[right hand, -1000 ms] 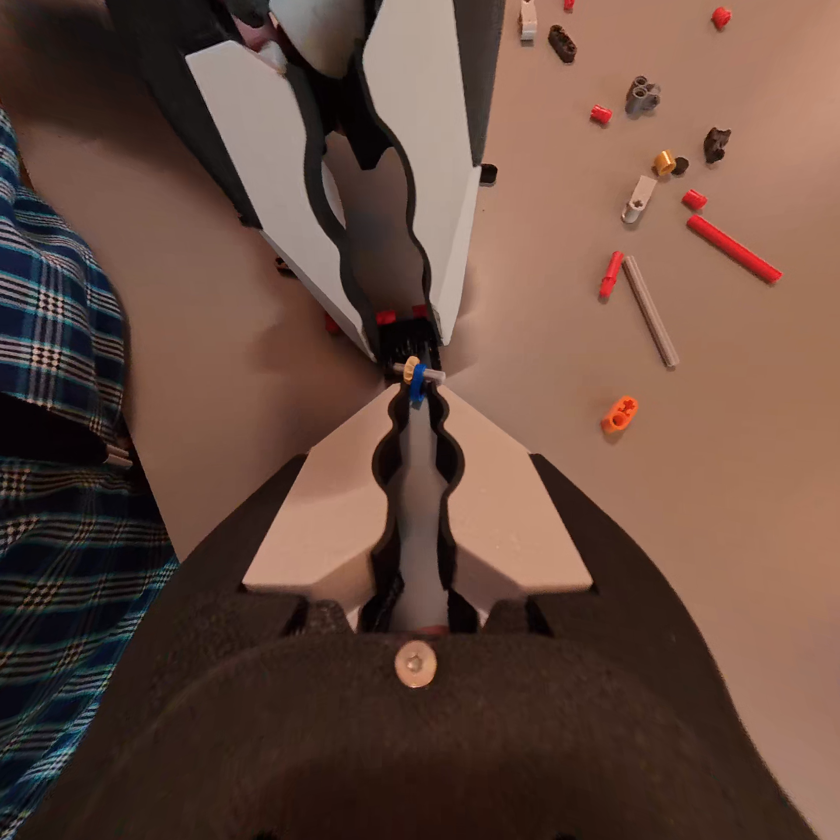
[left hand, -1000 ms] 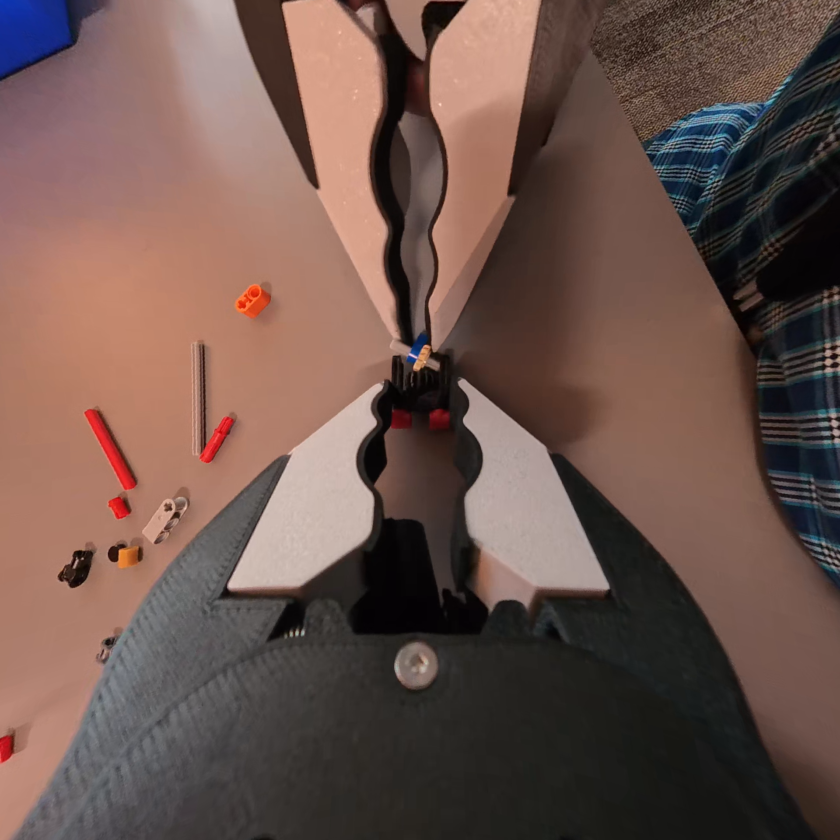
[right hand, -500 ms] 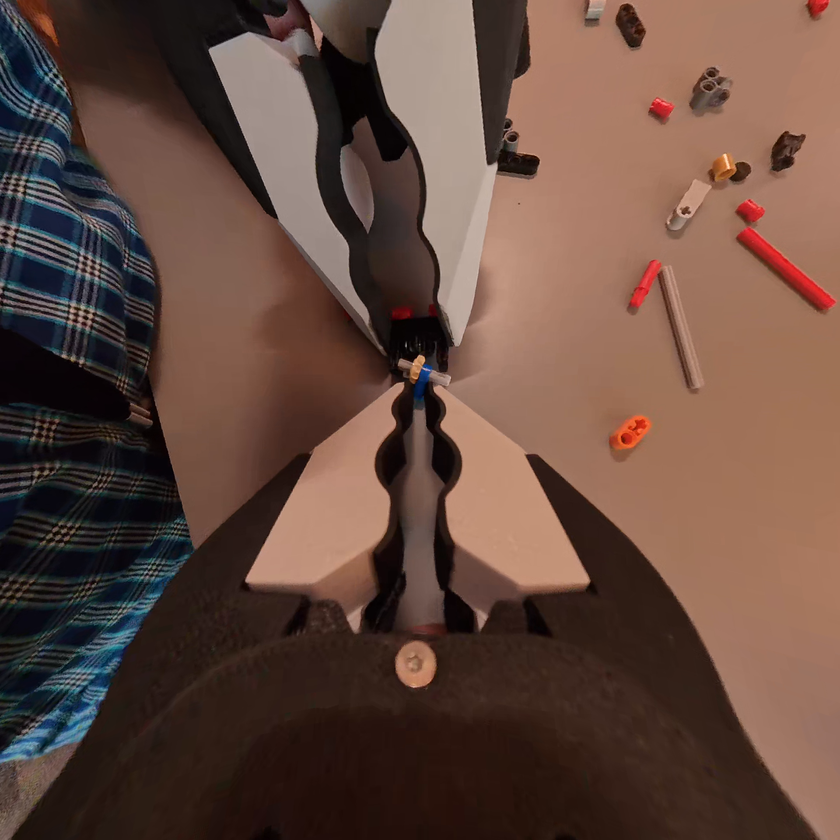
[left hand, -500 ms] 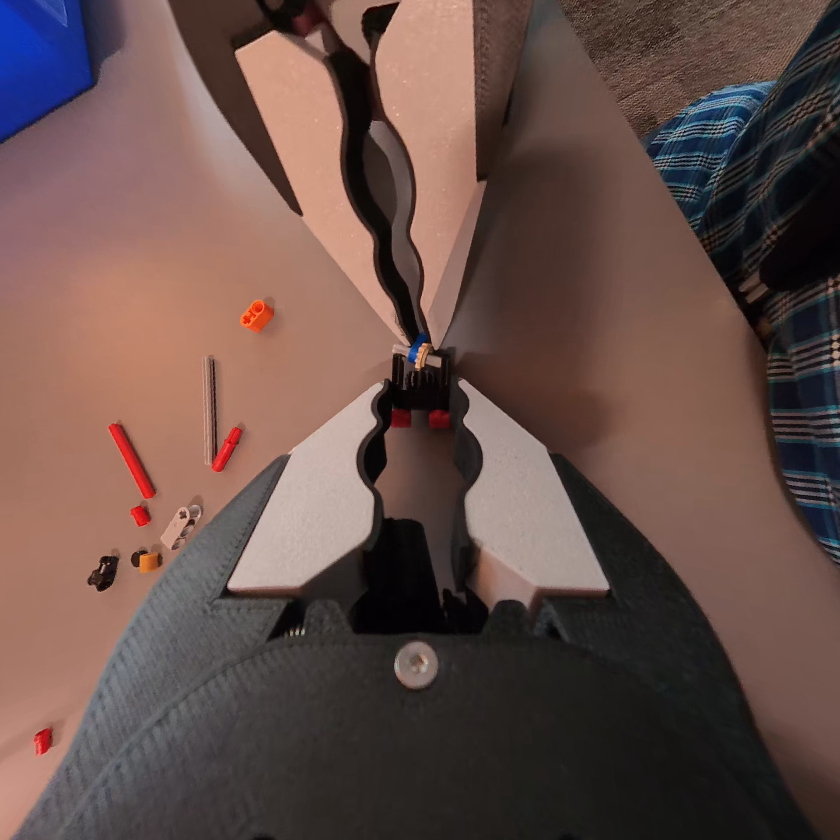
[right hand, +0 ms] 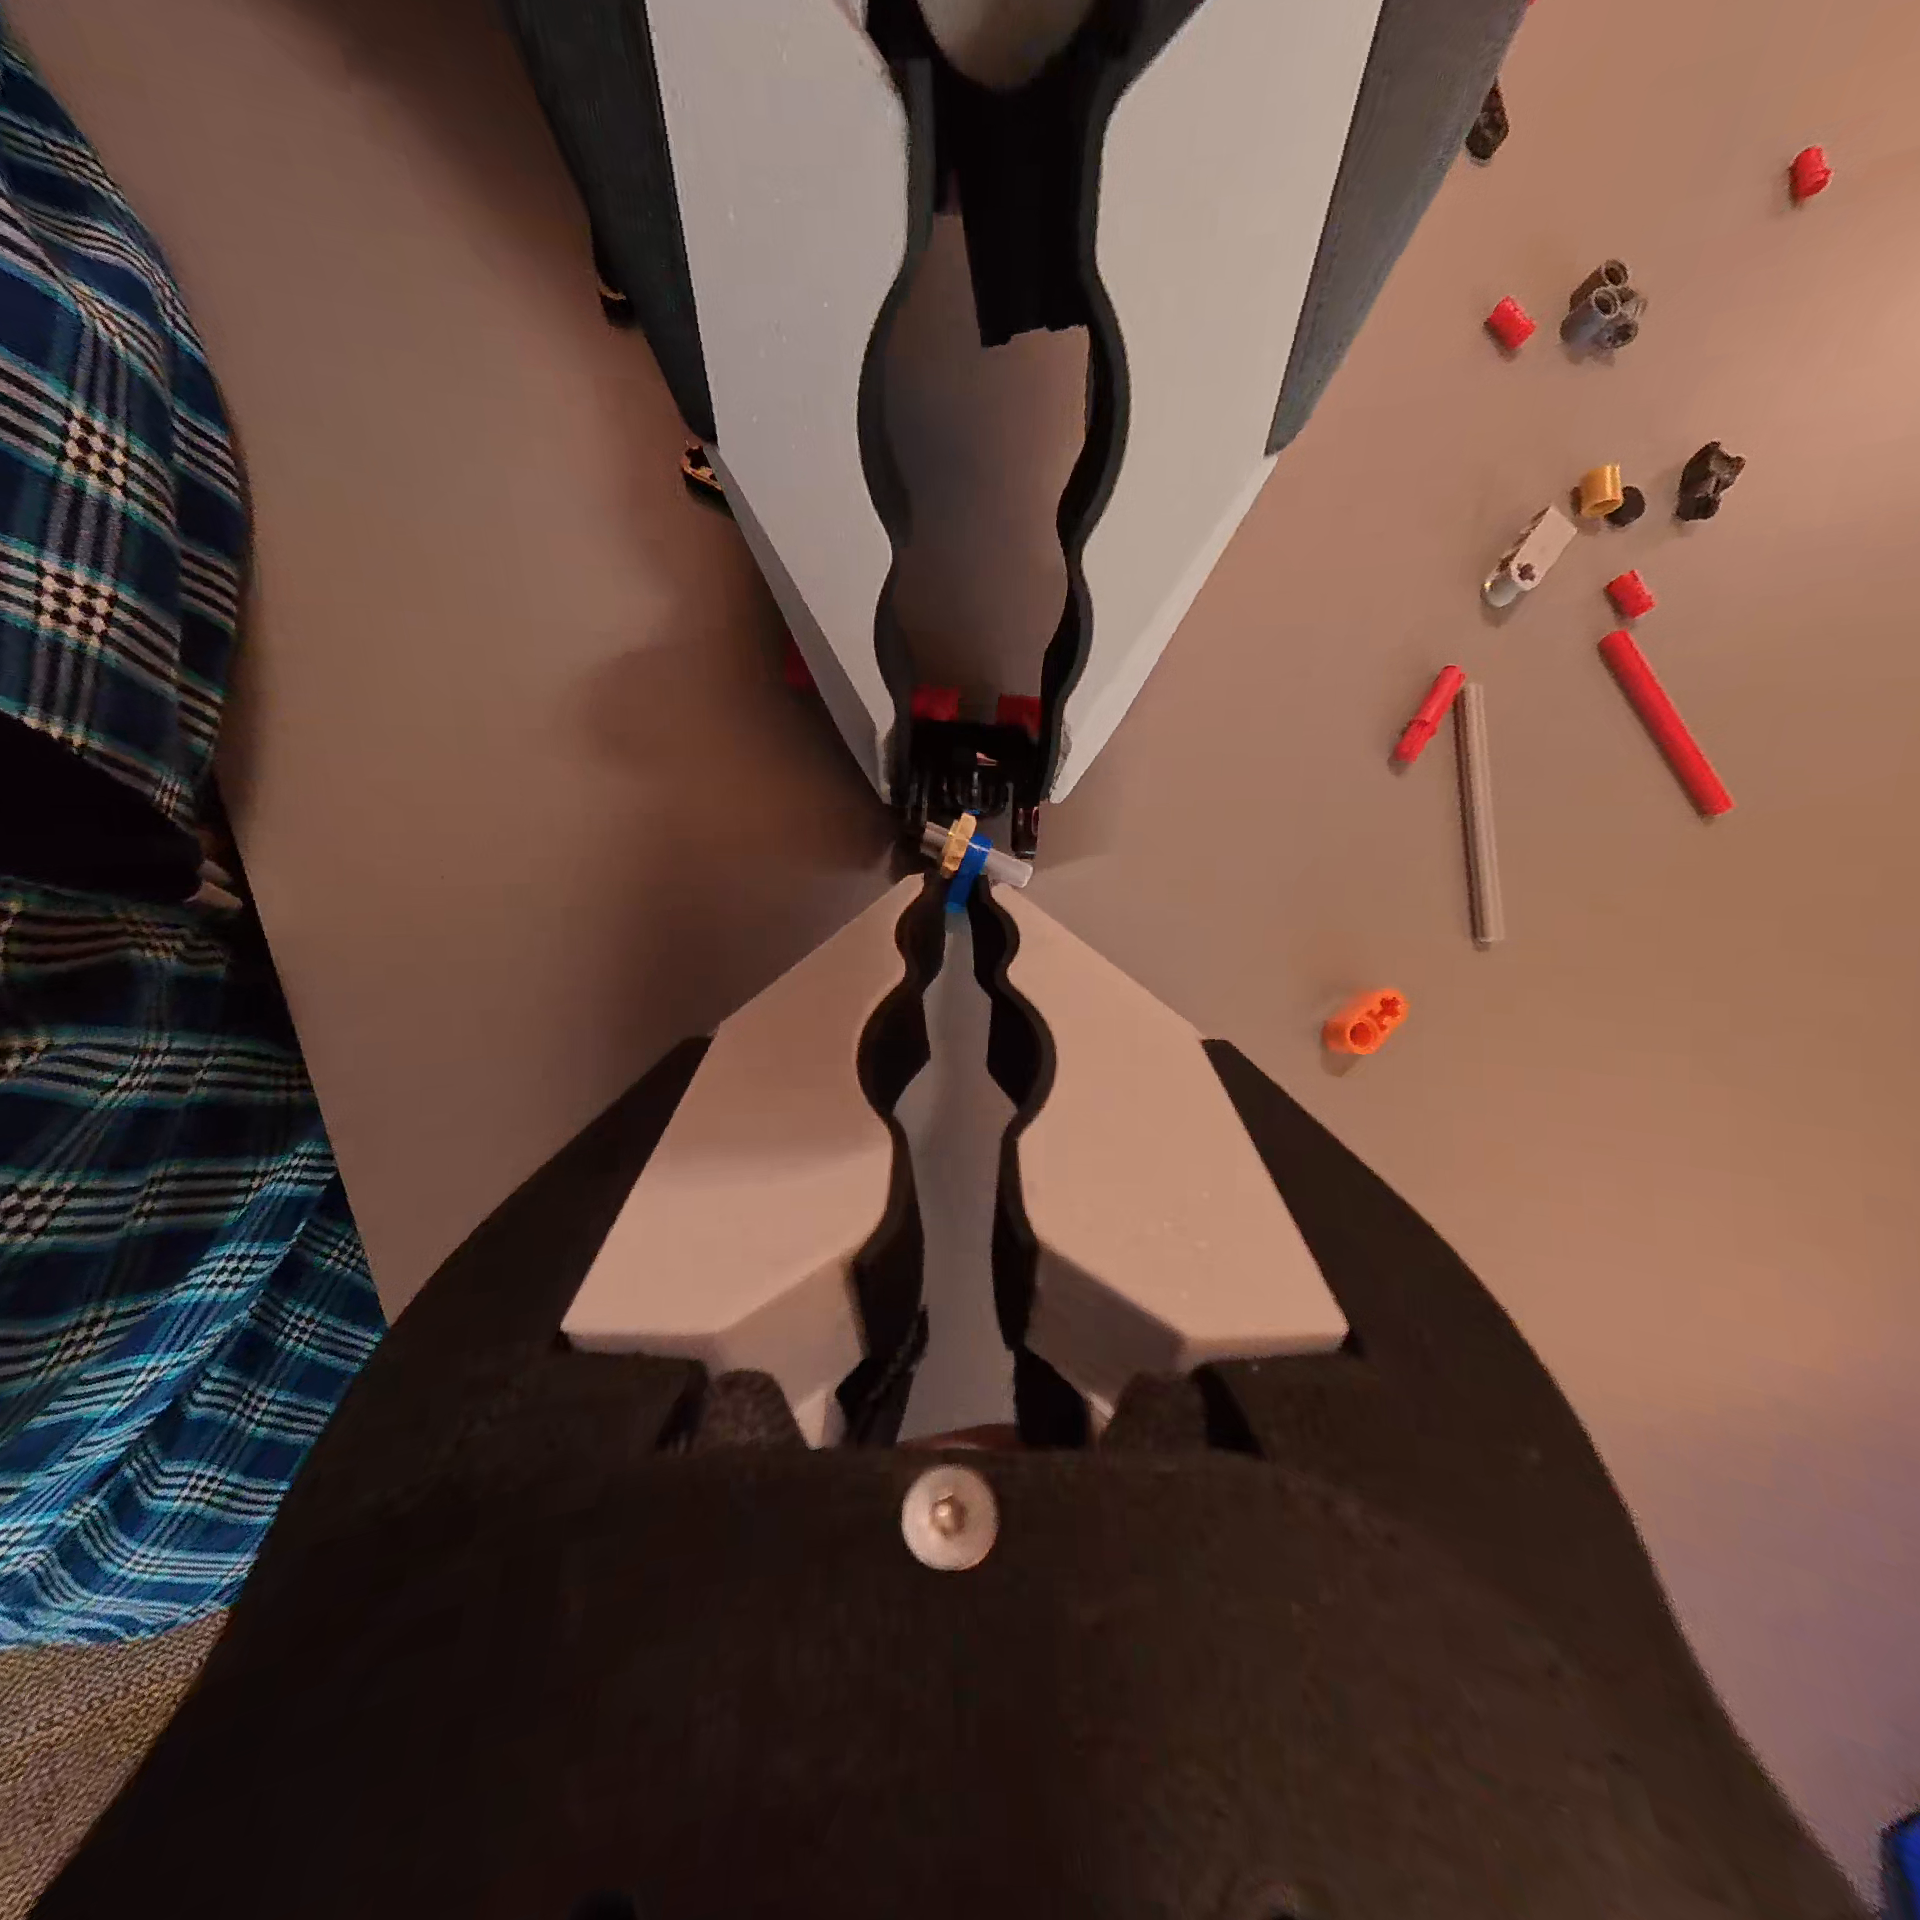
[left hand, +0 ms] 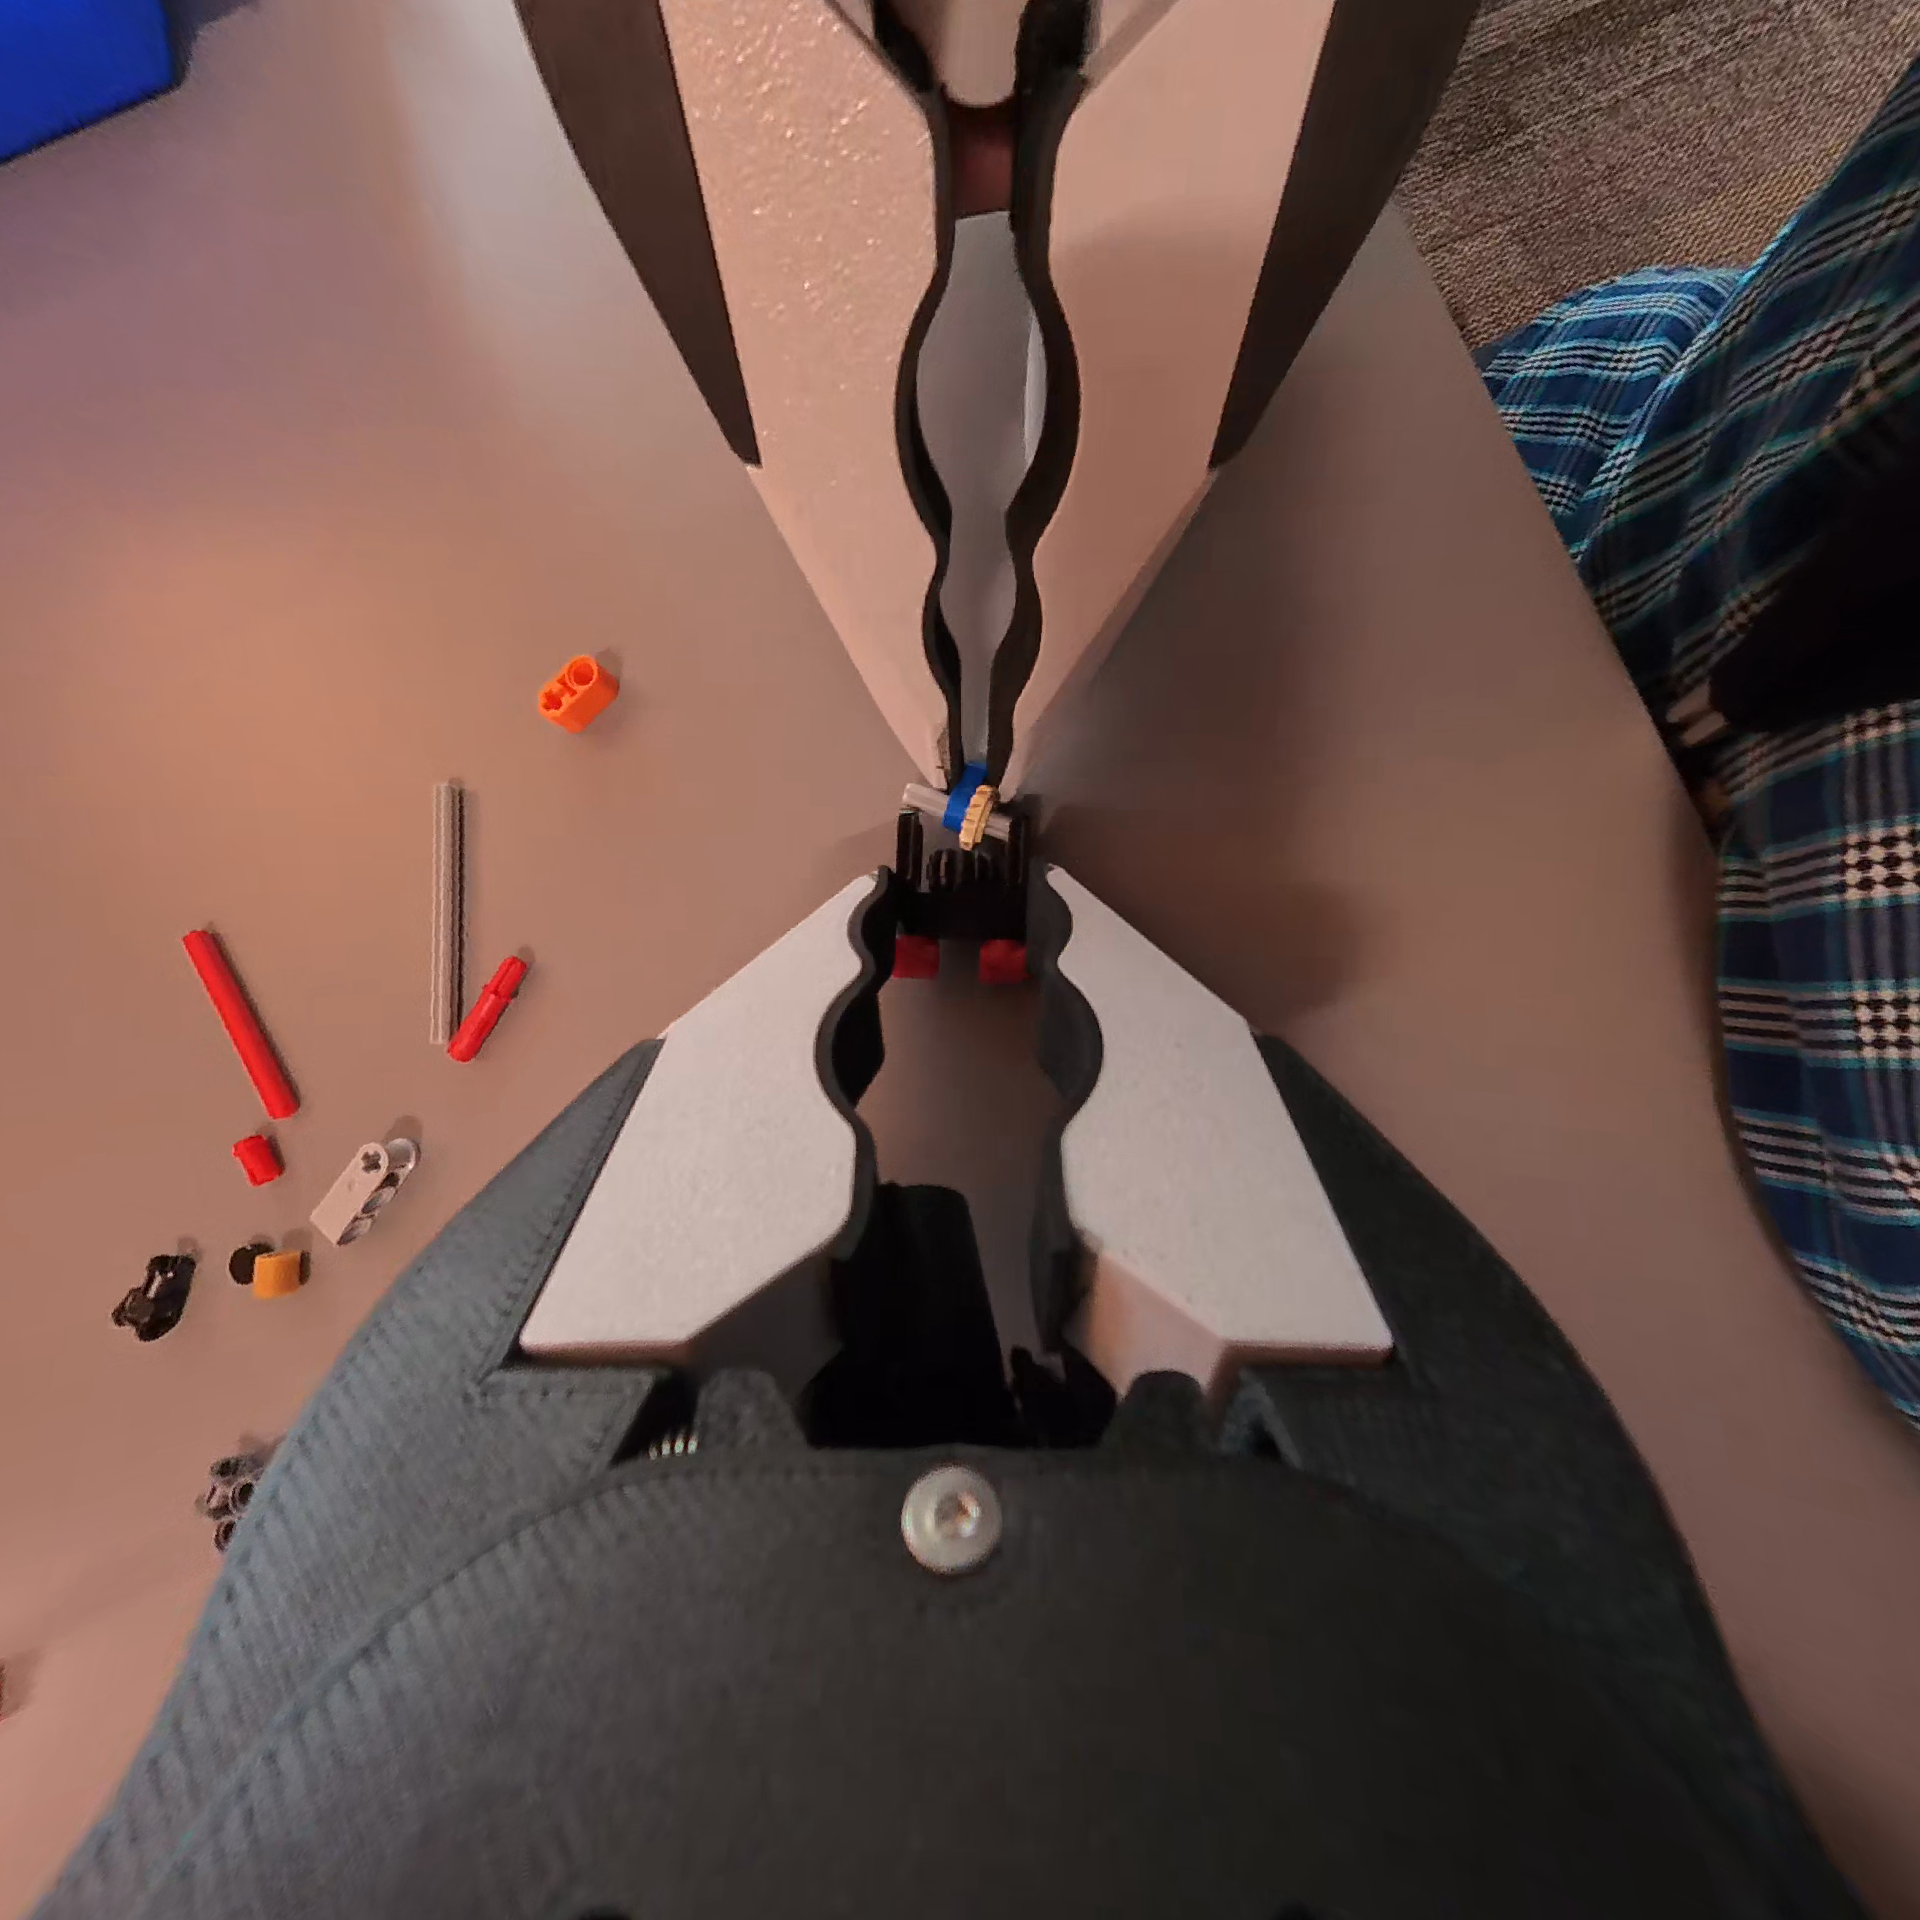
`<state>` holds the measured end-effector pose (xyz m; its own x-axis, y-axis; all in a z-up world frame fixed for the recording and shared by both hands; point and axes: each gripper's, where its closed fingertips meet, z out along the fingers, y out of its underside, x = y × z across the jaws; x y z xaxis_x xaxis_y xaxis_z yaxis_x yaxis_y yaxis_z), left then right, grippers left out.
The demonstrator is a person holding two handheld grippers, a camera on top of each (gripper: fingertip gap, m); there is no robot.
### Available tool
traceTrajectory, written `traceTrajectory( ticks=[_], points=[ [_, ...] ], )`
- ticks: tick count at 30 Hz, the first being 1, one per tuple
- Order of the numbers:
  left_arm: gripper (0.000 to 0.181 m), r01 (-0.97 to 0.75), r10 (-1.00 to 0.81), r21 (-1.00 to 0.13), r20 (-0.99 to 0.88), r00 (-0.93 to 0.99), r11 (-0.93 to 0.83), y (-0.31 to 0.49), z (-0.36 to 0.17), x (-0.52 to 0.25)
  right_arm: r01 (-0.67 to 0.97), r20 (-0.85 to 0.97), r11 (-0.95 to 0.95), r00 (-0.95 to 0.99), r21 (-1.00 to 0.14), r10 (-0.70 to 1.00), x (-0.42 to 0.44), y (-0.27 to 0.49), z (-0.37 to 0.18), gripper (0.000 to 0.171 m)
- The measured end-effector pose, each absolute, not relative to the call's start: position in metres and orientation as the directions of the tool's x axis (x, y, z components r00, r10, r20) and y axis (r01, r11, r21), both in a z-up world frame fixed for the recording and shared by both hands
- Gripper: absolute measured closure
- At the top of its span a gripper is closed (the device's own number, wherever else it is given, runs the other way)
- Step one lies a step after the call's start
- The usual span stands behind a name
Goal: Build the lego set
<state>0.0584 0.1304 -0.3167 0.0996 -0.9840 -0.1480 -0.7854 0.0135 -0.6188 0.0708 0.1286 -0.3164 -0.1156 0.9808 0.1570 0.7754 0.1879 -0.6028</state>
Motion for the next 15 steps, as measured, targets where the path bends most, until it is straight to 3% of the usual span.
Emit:
traceTrajectory(
  ticks=[8,12,15],
  points=[
    [0.158,-0.787,-0.984,-0.617,-0.147,0.104,0.008,0.1305,-0.3169,0.0578,0.758,0.156,0.119,-0.023,-0.642,0.987,0.0698,0.1307,-0.3153,0.168],
    [0.158,-0.788,-0.983,-0.616,-0.148,0.105,0.009,0.1304,-0.3168,0.0577,0.764,0.173,0.076,0.048,-0.641,0.984,0.0708,0.1372,-0.314,0.154],
    [0.158,-0.788,-0.984,-0.615,-0.147,0.104,0.009,0.1305,-0.3169,0.0576,0.757,0.177,0.08,0.048,-0.648,0.983,0.0702,0.1356,-0.3142,0.157]
  ],
)
